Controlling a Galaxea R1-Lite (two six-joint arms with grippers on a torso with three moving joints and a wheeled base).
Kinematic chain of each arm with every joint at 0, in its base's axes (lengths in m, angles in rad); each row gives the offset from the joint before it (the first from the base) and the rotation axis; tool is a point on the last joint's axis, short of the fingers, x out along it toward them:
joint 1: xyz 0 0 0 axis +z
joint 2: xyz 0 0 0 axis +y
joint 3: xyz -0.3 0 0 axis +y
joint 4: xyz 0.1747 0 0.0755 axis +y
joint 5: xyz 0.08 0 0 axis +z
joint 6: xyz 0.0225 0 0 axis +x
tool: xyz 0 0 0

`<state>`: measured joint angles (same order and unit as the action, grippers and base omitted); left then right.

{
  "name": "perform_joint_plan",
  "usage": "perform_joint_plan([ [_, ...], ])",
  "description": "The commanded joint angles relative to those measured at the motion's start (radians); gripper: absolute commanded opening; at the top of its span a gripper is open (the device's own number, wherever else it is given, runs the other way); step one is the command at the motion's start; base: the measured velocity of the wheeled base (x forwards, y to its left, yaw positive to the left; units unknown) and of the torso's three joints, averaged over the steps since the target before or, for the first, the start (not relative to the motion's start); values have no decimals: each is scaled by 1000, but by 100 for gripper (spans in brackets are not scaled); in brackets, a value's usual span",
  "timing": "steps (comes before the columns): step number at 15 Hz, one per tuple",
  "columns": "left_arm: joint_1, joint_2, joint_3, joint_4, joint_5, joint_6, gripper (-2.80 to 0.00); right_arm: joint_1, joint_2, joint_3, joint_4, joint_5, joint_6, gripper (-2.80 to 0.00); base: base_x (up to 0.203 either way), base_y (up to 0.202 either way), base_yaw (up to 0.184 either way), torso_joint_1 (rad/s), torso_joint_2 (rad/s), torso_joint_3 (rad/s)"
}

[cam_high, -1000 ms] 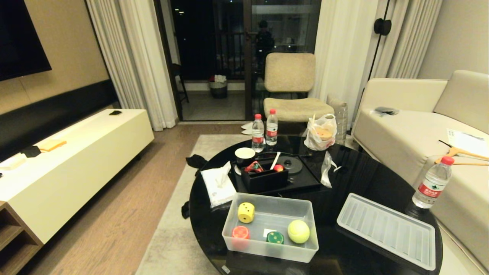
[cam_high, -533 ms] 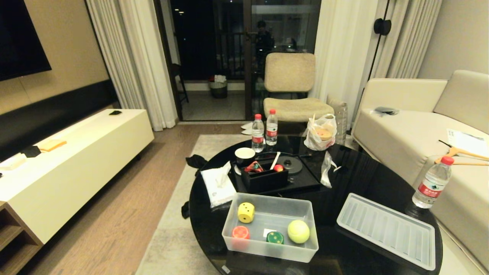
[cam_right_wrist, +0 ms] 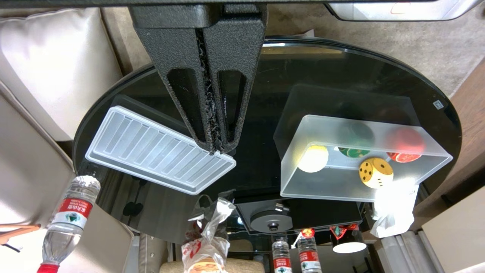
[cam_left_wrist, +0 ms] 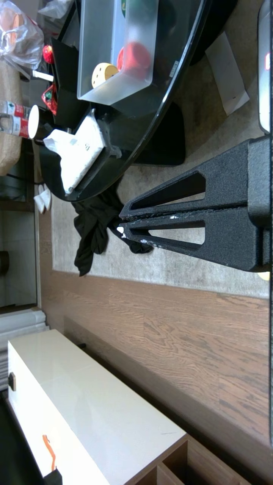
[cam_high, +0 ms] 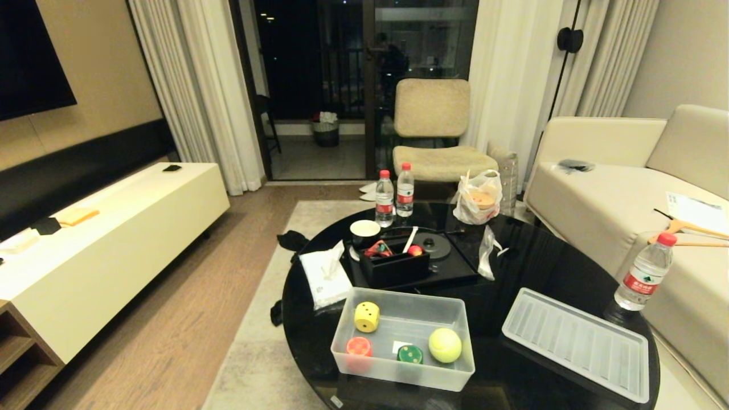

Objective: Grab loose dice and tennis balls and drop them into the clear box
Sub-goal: Find toys out of the box

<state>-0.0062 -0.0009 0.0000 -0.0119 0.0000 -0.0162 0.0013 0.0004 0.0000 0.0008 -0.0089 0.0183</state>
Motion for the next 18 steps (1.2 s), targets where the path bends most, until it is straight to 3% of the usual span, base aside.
perform_joint_plan([
  [1,0,0,2,-1,0,-1,-280,0,0,2,-1,0,0,-280,0,0,0,0,0,0],
  [18,0,1,2,0,0,-1,-280,0,0,1,-1,0,2,-280,0,0,0,0,0,0],
])
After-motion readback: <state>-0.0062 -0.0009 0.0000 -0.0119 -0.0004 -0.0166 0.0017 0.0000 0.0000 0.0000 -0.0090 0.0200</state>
